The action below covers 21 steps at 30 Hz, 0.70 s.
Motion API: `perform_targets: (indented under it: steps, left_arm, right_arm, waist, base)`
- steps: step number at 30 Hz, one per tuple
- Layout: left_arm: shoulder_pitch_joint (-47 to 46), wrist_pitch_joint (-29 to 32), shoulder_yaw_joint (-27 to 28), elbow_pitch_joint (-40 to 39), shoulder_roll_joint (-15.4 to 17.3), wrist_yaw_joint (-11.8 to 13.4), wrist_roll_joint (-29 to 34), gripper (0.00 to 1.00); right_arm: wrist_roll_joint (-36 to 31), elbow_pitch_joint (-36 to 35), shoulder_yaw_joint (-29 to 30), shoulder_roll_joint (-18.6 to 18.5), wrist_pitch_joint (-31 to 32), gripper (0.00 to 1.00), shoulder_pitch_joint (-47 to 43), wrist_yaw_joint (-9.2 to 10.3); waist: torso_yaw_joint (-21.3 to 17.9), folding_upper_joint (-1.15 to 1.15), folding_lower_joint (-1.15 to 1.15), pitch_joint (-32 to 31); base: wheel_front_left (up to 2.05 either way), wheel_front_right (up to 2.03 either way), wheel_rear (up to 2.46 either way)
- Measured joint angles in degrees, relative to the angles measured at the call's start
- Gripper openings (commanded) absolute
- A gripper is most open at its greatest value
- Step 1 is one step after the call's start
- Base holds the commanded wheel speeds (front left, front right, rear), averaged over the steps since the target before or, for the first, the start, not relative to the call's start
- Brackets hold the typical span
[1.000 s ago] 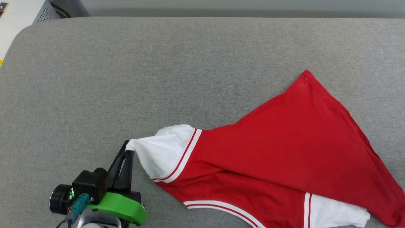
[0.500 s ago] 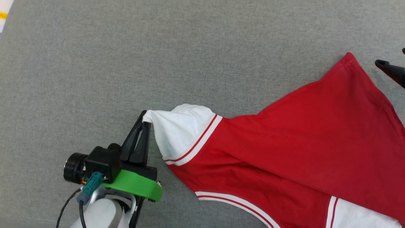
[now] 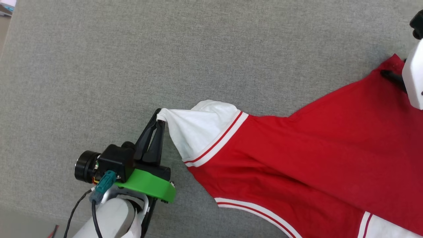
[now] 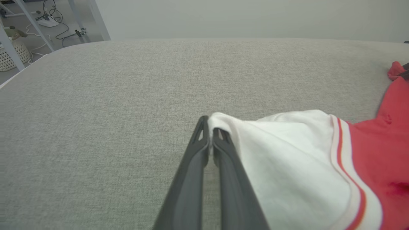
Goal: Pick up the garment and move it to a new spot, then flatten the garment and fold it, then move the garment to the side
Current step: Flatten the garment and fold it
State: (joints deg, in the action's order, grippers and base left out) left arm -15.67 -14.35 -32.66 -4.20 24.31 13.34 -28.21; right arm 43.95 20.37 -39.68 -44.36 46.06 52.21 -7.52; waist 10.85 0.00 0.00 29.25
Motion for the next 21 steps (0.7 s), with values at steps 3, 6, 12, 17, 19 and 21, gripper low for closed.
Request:
perform_targets:
  steps: [3,6,12,17,19,21]
  left_arm:
    - [0.02,-0.22,0.36,0.58,-0.03,-0.33,0.0,0.0]
    - [0.1,-0.23,1.51,1.13,0.0,-0.52,-0.02,0.0]
    - [0.11,-0.24,4.71,0.71,1.31,-0.53,-0.01,0.0]
    - [-1.12,-0.23,6.9,-1.69,3.38,-0.87,0.04,0.0]
    - [-5.6,0.32,8.38,-2.96,4.87,-1.63,0.45,0.0]
    - [-9.03,1.36,8.89,-3.74,5.9,-2.36,0.83,0.0]
  right_arm:
    - [1.53,0.93,-1.13,0.33,-5.35,0.0,0.23,0.0]
    - [2.66,1.55,-1.91,1.25,-12.41,0.0,0.21,-0.01]
    - [4.09,0.51,-1.35,0.74,-24.04,0.0,0.18,-0.01]
    - [4.21,-1.96,0.98,0.09,-32.09,0.0,0.04,-0.01]
    - [3.91,-4.07,3.04,-0.29,-35.6,0.0,0.01,-0.01]
    - [3.24,-5.54,4.31,-0.4,-36.94,0.0,-0.03,-0.01]
  waist:
    - [-0.29,0.0,0.0,-0.83]
    - [-0.83,0.0,0.0,-2.5]
    - [-2.18,0.0,0.0,-6.87]
    - [-3.58,0.0,0.0,-10.69]
    - [-4.88,0.0,0.0,-12.62]
    - [-5.92,0.0,0.0,-13.36]
  base:
    - [0.0,0.0,0.0]
    - [0.0,0.0,0.0]
    - [0.0,0.0,0.0]
    - [0.0,0.0,0.0]
    - [0.0,0.0,0.0]
    - [0.0,0.0,0.0]
